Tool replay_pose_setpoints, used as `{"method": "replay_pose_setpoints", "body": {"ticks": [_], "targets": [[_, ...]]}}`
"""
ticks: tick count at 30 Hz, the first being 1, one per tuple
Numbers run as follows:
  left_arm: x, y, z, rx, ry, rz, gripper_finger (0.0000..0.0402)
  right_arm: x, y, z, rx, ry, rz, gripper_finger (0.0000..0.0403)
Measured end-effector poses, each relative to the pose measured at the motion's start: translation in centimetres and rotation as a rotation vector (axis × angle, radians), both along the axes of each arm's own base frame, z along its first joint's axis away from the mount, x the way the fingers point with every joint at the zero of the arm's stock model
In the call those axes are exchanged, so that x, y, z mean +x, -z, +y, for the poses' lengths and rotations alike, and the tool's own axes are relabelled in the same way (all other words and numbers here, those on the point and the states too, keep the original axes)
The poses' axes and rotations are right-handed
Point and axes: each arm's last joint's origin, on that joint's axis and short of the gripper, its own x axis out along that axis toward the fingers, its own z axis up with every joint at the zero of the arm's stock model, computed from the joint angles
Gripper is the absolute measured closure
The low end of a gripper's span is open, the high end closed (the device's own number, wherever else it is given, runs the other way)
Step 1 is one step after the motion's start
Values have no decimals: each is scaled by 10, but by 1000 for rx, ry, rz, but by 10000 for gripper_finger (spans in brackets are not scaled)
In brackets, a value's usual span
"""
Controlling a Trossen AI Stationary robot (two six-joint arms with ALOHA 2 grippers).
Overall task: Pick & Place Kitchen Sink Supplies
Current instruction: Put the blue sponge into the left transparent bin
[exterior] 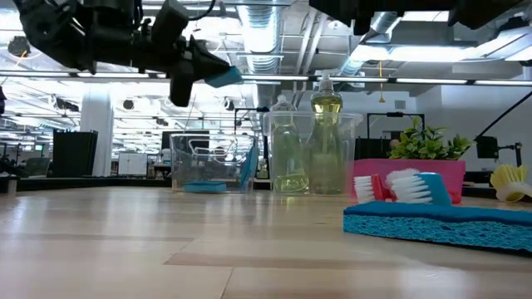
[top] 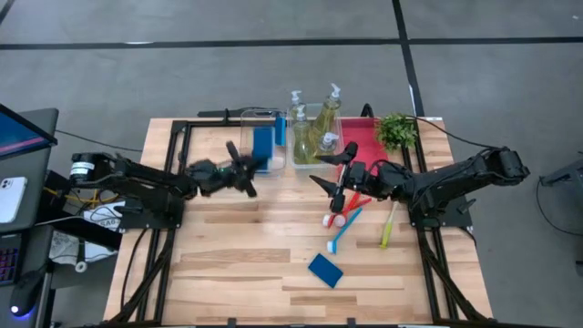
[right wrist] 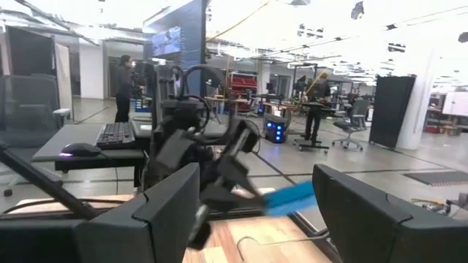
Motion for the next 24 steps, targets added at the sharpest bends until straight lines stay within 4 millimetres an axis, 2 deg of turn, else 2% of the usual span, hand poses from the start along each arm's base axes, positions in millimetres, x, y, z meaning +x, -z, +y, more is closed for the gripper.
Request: {"method": "replay_pose_setpoints", "body": {"ticks": [3, 6, 11, 19, 24], "targets": [[-6, -1, 26, -35, -64, -25, 392, 0, 1, -4, 28, 9, -2, 143], [-11, 1, 48, -148, -104, -84, 389, 0, 1, -6, 29, 19, 1, 143], [-16, 8, 68, -305, -95, -137, 368, 0, 1, -7, 29, 20, 1, 143], [-7, 25, 66, -365, -48, -76, 313, 1, 1, -6, 27, 16, 8, 143], [2, 25, 45, -457, 64, -98, 296, 1, 3, 3, -80, 5, 62, 143]]}}
